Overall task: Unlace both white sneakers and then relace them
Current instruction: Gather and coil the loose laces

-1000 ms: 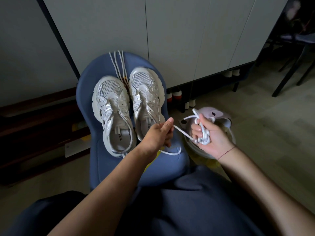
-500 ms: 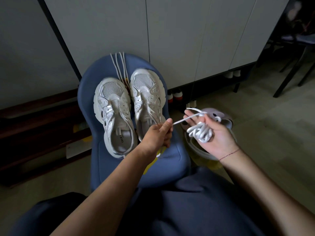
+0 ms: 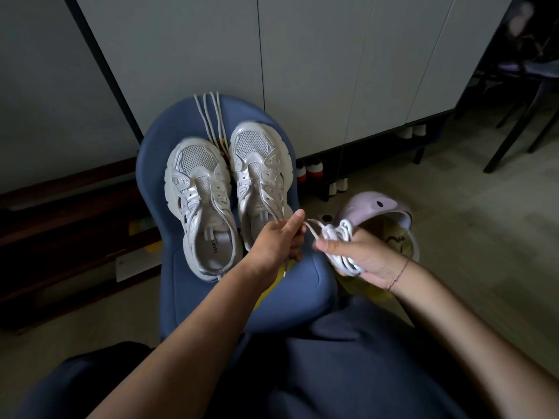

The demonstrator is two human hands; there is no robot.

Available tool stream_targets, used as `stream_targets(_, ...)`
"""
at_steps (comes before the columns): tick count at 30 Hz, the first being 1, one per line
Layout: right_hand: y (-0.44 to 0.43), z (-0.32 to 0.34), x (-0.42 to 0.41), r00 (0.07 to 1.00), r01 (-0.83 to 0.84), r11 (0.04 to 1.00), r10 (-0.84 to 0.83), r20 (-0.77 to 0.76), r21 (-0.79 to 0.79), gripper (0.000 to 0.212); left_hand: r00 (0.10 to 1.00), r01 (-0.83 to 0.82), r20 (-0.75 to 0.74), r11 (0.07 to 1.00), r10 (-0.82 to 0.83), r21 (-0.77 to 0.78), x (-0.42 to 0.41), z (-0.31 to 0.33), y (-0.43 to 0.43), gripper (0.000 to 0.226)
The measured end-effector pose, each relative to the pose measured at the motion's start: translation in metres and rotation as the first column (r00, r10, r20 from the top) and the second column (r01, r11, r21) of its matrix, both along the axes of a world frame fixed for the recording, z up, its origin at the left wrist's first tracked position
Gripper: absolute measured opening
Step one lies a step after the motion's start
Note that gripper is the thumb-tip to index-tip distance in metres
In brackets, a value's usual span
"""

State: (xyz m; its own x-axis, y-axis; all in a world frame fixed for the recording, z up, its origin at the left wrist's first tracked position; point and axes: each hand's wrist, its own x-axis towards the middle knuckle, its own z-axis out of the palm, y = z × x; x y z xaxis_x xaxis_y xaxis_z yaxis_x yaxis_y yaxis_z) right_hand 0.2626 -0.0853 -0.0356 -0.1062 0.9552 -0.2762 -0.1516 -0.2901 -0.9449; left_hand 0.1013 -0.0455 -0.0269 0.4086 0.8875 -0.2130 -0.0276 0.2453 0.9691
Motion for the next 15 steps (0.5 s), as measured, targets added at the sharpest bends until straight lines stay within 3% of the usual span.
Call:
stream_targets(4,0.01,0.001,0.008,0.917,0.218,0.974,-0.228,-0.327,-0.067,0.022,1.0,0.022,0.012,1.0,-0.022,0.021,0.0,-0.003,0.001,0.038)
stream_targets(7,0.013,0.004,0.014,0.806,0.243,0.968,-0.234,-0.544,-0.056,0.037,1.0,0.025,-0.002,1.0,-0.025,0.01,0.002,-0.003,-0.002,0.038)
stream_targets(9,0.012,0.006,0.015,0.688,0.261,0.96,-0.26,-0.678,-0.103,0.03,1.0,0.026,-0.01,1.0,-0.026,-0.005,0.003,-0.003,-0.002,0.037)
stream_targets(10,0.012,0.006,0.013,0.66,0.272,0.953,-0.288,-0.694,-0.137,0.024,1.0,0.029,-0.007,1.0,-0.029,-0.009,0.003,-0.003,-0.003,0.037)
stream_targets(11,0.012,0.006,0.011,0.696,0.267,0.952,-0.297,-0.654,-0.148,0.023,0.999,0.032,-0.001,0.999,-0.032,-0.012,0.004,-0.003,-0.003,0.037)
stream_targets(13,0.01,0.004,0.006,0.857,0.214,0.971,-0.238,-0.457,-0.105,0.022,0.999,0.042,0.011,0.999,-0.042,-0.014,0.007,-0.002,-0.003,0.036)
stream_targets(15,0.007,0.002,0.003,0.952,0.159,0.986,-0.167,-0.258,-0.052,0.017,0.998,0.058,0.019,0.998,-0.058,-0.013,0.009,0.0,-0.004,0.036)
